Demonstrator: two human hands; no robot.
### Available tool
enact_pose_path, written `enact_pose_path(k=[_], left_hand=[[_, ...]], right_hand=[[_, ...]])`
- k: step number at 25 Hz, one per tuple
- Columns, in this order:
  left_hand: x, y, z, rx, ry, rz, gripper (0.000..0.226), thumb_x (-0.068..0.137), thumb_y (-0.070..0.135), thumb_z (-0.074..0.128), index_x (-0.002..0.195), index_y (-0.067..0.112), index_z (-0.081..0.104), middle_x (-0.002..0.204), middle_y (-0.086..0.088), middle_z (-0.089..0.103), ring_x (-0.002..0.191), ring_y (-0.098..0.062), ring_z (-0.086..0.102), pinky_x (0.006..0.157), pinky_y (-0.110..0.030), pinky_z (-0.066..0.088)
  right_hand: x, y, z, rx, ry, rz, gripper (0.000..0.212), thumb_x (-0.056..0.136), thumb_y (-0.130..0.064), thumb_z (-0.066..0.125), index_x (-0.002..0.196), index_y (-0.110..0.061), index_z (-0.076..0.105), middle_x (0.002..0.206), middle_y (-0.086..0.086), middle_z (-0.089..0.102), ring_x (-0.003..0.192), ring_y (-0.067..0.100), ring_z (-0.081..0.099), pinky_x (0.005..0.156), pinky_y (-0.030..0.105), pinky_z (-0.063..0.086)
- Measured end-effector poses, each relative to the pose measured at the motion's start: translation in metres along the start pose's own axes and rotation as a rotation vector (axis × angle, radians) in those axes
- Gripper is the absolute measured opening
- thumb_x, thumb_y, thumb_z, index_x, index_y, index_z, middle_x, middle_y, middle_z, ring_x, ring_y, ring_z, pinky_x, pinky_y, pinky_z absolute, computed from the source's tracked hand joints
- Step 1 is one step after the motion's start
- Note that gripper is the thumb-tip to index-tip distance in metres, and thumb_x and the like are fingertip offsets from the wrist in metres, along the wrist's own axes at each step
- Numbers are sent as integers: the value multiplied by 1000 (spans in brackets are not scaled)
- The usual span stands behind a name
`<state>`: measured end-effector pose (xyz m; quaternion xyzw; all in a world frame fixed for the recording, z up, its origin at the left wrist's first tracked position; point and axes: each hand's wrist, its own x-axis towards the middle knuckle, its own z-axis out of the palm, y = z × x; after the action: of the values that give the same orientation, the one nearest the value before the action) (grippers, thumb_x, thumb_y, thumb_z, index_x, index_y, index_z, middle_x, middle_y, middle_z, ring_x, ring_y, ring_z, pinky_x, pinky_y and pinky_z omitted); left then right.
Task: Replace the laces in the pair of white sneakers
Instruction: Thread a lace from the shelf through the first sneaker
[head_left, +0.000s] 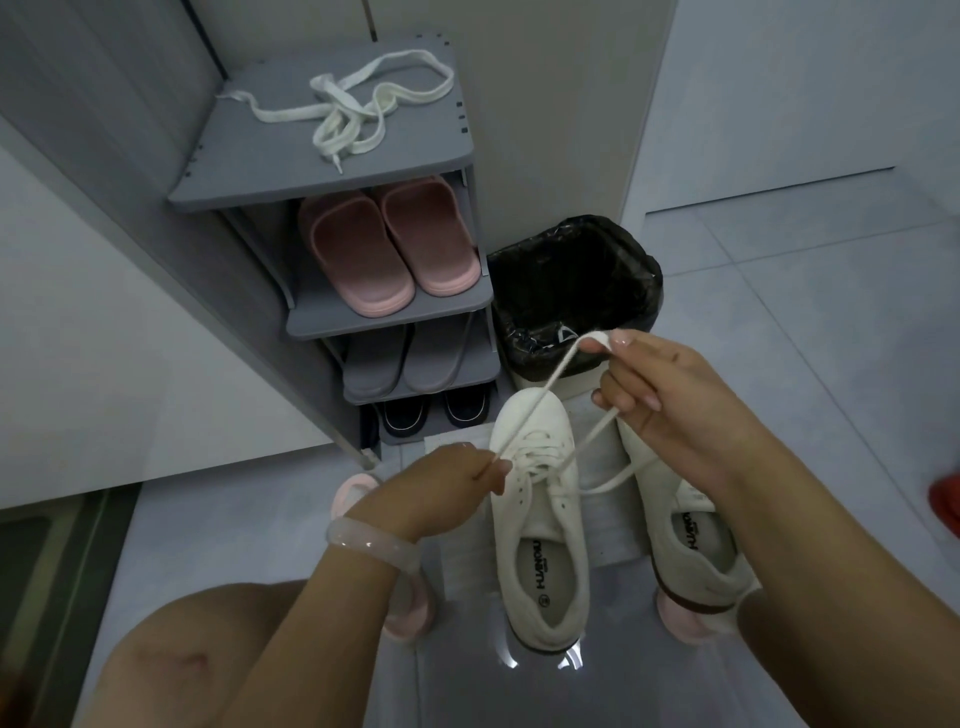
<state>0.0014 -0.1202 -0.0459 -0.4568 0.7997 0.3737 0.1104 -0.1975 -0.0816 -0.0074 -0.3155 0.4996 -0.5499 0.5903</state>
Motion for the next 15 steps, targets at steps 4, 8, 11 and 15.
enact_pose_path(k=[4, 8, 11, 15], left_hand=[[9, -4, 11, -78, 72, -16, 27, 97, 21, 43, 97, 8, 67, 79, 3, 55, 75, -9, 53, 63, -13, 39], [13, 0, 16, -473, 115, -76, 13, 89, 2, 55, 93, -1, 66, 65, 1, 59, 56, -5, 58, 56, -11, 52], [15, -3, 20, -456, 147, -107, 8, 84, -1, 59, 86, 1, 67, 65, -1, 62, 59, -10, 62, 65, -19, 56], [15, -5, 21, -218, 204, -61, 14, 81, -1, 57, 87, 0, 70, 64, 7, 59, 57, -3, 54, 62, -14, 49]], right_hand=[[1, 6, 4, -46, -17, -8, 28, 98, -16, 41, 92, -14, 68, 39, -8, 30, 47, 6, 41, 66, 17, 49], [3, 17, -1, -348, 87, 5, 26, 96, -12, 45, 85, -22, 67, 45, -7, 46, 52, 4, 52, 62, 10, 46], [3, 32, -6, -724, 37, 44, 22, 94, -13, 46, 85, -18, 66, 53, -4, 57, 53, 1, 54, 57, 8, 41], [4, 44, -9, -990, -45, 32, 19, 93, -13, 47, 92, -15, 67, 54, -9, 59, 51, -8, 54, 57, 2, 37]])
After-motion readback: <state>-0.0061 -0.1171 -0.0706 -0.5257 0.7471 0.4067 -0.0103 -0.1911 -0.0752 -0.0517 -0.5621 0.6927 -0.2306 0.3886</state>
